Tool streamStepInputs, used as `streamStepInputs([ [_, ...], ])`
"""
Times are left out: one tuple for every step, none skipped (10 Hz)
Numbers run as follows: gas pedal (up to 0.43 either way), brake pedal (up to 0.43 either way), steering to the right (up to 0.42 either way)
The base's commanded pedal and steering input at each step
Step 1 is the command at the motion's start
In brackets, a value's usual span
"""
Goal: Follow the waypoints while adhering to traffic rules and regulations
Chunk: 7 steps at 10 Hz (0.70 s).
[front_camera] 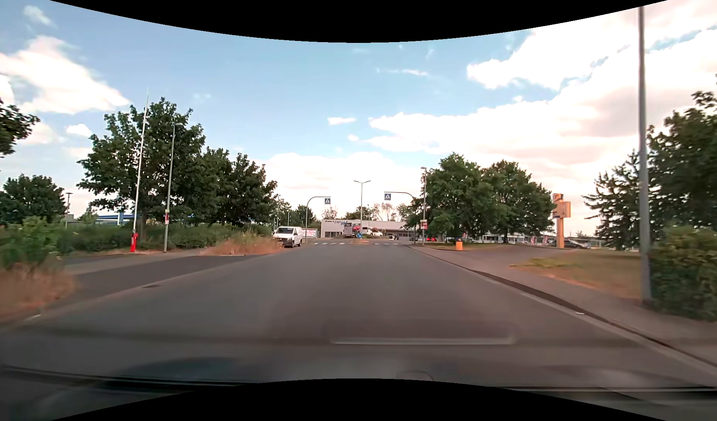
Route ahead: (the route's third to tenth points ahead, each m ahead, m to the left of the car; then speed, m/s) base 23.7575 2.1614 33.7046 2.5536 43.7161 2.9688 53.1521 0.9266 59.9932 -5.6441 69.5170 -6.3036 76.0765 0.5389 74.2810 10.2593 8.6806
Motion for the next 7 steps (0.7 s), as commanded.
streamStepInputs([
  [0.047, 0.000, 0.008],
  [0.047, 0.000, 0.005],
  [0.047, 0.000, 0.002],
  [0.047, 0.000, 0.002],
  [0.047, 0.000, 0.002],
  [0.047, 0.000, 0.002],
  [0.047, 0.000, 0.002],
])
